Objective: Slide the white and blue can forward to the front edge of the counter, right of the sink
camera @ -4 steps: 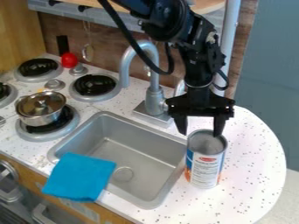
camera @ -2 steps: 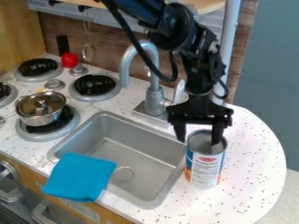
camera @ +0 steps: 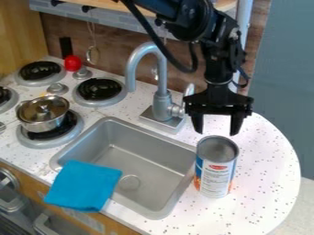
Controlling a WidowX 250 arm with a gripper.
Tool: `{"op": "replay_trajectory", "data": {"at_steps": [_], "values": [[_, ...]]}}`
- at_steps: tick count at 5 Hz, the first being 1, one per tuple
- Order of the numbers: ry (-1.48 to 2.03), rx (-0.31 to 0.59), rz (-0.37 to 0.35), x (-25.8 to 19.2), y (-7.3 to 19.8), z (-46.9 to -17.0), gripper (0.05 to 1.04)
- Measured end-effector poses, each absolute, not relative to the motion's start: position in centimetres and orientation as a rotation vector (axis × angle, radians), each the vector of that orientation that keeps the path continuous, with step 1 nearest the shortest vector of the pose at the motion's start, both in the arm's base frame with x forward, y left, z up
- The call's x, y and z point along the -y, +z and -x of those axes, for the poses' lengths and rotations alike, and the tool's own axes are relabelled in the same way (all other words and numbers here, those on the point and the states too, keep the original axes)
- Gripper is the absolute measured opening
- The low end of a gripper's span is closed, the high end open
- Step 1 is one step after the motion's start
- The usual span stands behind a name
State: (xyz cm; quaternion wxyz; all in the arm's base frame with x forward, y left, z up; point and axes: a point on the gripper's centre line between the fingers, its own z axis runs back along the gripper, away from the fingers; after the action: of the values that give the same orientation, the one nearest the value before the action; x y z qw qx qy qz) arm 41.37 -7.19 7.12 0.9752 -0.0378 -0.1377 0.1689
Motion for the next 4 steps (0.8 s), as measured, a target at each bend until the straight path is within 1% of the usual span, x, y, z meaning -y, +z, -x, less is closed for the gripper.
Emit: {"op": "replay_trajectory", "data": {"at_steps": [2, 3, 4], "values": [[0.350, 0.276, 0.064, 7.3, 6.9, -43.1, 1.001], [0.342, 0.247, 0.046, 7.3, 5.3, -43.4, 1.001], [0.334, 0.249, 0.041, 7.6, 5.1, -43.4, 1.001]]}}
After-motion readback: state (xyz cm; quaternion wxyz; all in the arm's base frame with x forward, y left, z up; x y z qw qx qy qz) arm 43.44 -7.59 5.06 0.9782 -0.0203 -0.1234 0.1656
